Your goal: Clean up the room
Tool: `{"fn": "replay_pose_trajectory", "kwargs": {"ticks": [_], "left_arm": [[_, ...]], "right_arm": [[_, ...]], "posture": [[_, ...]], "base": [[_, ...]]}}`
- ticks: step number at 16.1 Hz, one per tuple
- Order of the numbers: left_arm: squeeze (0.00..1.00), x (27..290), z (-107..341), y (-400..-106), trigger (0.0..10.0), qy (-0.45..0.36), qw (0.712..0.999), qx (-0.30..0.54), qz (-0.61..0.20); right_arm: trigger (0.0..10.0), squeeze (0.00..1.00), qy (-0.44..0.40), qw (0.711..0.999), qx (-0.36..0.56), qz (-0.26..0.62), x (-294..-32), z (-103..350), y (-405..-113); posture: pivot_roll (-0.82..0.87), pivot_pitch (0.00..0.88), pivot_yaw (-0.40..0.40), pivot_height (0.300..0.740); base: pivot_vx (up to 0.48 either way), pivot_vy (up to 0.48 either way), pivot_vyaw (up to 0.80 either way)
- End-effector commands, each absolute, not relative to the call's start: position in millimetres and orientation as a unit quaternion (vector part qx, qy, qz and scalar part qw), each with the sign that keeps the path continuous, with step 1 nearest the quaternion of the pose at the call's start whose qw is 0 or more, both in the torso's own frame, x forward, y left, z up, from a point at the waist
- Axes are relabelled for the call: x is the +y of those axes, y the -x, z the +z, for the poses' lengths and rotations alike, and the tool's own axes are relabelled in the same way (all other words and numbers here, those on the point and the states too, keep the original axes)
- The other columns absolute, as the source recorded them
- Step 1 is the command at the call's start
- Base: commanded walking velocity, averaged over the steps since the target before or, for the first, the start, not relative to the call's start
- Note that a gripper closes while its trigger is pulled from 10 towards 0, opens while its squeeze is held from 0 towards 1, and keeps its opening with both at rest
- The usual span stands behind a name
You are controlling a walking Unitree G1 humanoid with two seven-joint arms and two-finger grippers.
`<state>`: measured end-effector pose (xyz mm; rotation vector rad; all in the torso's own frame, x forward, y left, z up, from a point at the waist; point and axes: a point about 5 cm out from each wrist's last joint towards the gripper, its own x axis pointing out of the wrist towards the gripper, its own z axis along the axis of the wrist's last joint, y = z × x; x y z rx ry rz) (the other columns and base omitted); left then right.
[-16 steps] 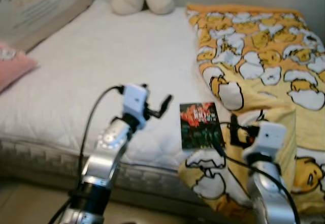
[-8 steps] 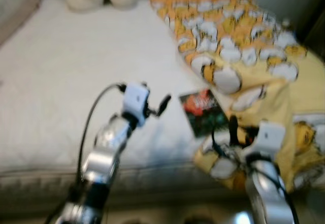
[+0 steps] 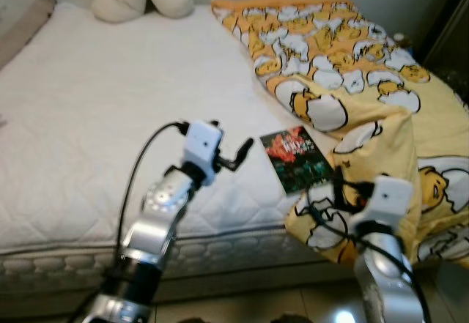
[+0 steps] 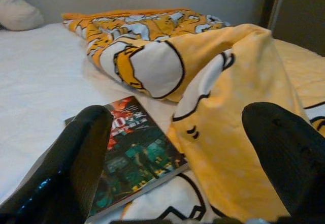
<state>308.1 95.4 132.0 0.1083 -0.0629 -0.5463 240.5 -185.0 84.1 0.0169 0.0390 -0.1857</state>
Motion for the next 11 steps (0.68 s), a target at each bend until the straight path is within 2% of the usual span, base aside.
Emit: {"fn": "replay_pose_trajectory", "kwargs": {"ticks": [1, 8, 9, 11], "left_arm": [[0.00, 88, 138, -307, 10.0, -0.056, 0.955, -0.047, -0.286], [0.00, 74, 139, -297, 10.0, -0.058, 0.936, -0.058, -0.342], [0.00, 73, 136, -296, 10.0, -0.053, 0.937, -0.044, -0.342], [0.00, 74, 128, -301, 10.0, -0.032, 0.944, 0.001, -0.327]], "right_arm": [[10.0, 0.00, -0.003, 0.995, 0.015, -0.097, -188, 86, -244], [10.0, 0.00, -0.002, 0.995, 0.014, -0.098, -187, 85, -244], [10.0, 0.00, -0.003, 0.995, 0.015, -0.099, -188, 84, -243], [10.0, 0.00, -0.004, 0.995, 0.016, -0.100, -187, 83, -243]], "posture": [[-0.08, 0.000, 0.015, 0.714], [-0.08, 0.000, 0.022, 0.714], [-0.08, 0.000, 0.023, 0.714], [-0.09, 0.000, 0.026, 0.714]], "base": [[0.480, 0.000, 0.00], [0.465, 0.000, 0.00], [0.405, -0.251, 0.00], [0.000, 0.000, 0.00]]}}
